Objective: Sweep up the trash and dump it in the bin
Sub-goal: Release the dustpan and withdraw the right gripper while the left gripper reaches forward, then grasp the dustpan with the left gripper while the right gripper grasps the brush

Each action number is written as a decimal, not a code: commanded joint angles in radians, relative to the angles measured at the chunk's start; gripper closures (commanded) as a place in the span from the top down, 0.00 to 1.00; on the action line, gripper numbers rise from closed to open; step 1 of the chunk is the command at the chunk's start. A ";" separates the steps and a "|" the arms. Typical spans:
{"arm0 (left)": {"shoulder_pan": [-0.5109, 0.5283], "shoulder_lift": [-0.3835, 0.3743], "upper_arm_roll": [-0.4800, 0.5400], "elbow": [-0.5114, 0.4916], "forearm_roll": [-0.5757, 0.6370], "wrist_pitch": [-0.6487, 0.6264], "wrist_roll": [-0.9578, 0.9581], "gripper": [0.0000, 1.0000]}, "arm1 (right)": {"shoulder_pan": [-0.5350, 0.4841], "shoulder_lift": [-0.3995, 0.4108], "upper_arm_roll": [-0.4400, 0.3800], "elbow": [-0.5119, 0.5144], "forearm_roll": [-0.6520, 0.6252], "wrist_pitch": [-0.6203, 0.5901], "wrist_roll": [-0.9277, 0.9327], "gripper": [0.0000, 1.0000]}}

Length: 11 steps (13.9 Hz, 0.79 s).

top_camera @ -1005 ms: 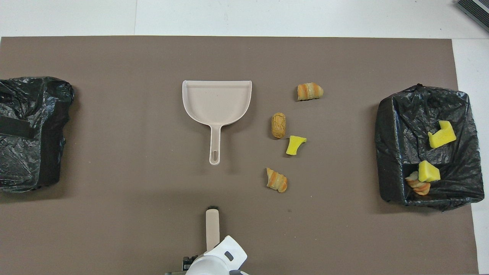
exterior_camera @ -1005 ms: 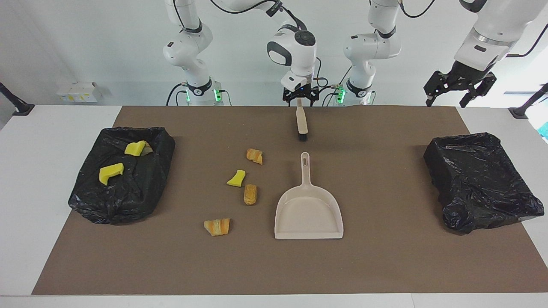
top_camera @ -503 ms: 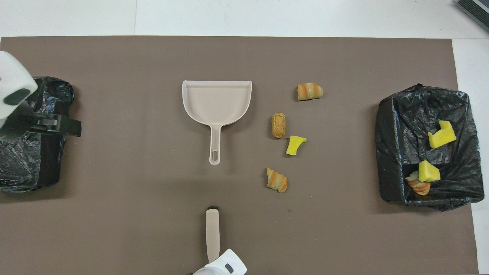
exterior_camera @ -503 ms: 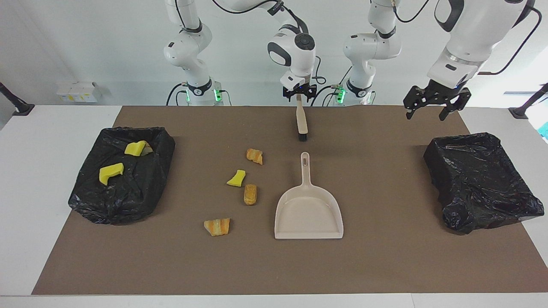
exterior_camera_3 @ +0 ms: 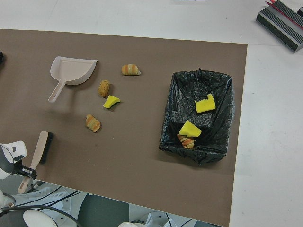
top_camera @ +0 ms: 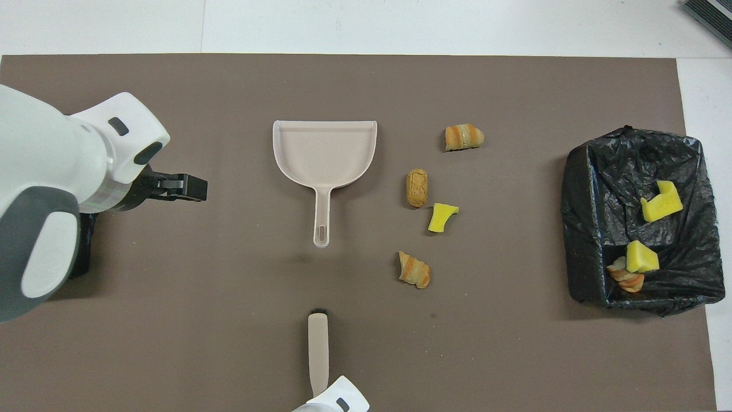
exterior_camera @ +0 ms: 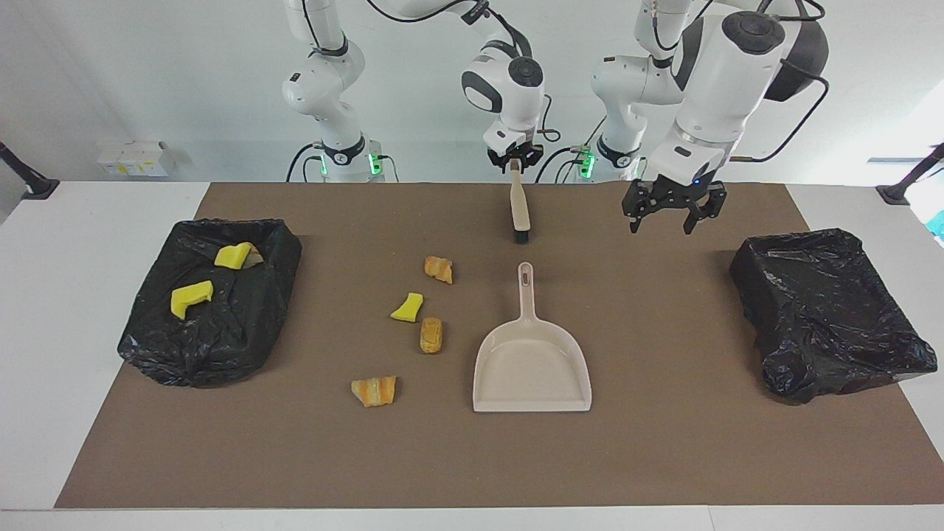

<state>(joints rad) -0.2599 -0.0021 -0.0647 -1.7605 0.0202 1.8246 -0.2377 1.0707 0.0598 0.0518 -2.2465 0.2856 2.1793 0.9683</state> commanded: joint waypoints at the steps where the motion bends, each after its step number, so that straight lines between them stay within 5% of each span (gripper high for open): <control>1: -0.053 0.052 0.014 -0.023 0.009 0.097 -0.057 1.00 | -0.012 -0.015 -0.004 0.022 0.033 -0.077 -0.048 0.00; 6: -0.148 0.190 0.014 -0.011 0.009 0.237 -0.141 1.00 | -0.058 -0.081 -0.015 0.038 0.014 -0.219 -0.023 0.00; 11: -0.217 0.287 0.014 -0.008 0.009 0.327 -0.267 1.00 | -0.253 -0.261 -0.013 0.010 -0.072 -0.389 -0.110 0.00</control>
<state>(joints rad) -0.4450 0.2619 -0.0663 -1.7759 0.0202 2.1240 -0.4569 0.8853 -0.1190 0.0329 -2.2013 0.2437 1.8290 0.9101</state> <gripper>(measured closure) 0.000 0.740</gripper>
